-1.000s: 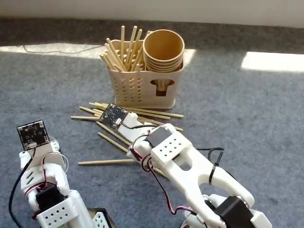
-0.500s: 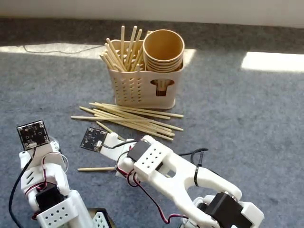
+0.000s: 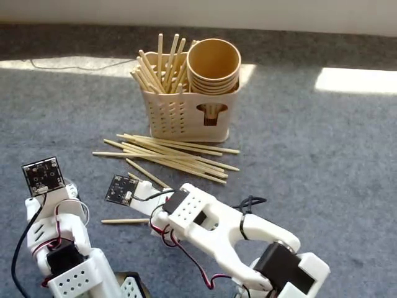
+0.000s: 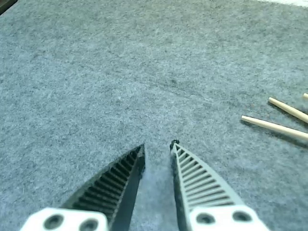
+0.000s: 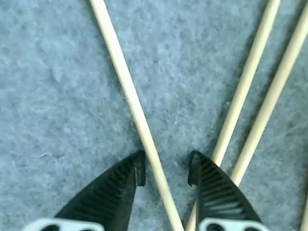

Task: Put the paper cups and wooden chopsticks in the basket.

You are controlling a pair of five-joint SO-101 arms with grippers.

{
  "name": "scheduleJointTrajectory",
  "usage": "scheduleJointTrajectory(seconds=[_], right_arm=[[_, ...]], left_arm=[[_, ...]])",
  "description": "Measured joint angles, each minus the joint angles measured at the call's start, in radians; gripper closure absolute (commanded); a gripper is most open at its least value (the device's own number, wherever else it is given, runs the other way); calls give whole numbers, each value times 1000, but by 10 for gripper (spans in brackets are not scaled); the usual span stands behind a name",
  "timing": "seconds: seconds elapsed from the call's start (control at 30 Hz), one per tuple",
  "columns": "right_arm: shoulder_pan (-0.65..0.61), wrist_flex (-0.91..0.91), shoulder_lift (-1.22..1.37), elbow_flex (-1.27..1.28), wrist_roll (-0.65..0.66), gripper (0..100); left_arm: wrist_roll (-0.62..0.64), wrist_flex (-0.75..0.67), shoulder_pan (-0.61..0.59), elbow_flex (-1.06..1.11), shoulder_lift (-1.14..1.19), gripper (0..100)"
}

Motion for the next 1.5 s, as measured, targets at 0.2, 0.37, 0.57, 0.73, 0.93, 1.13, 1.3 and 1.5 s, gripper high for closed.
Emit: scheduleJointTrajectory(seconds=[0.2, 0.37, 0.57, 0.73, 0.93, 1.13, 1.3, 1.5], right_arm=[[8, 0, -9, -20, -2, 994], [38, 103, -98, -17, 0, 994], [98, 121, -198, -17, 0, 994], [141, 121, -215, -17, -21, 994], [180, 121, -216, -54, -94, 994], [193, 121, -216, -86, -164, 994], [193, 118, -272, -91, -279, 994], [193, 31, -465, -23, -293, 994]], left_arm=[[0, 0, 0, 0, 0, 905], [0, 0, 0, 0, 0, 905], [0, 0, 0, 0, 0, 905], [0, 0, 0, 0, 0, 905], [0, 0, 0, 0, 0, 905], [0, 0, 0, 0, 0, 905], [0, 0, 0, 0, 0, 905], [0, 0, 0, 0, 0, 905]])
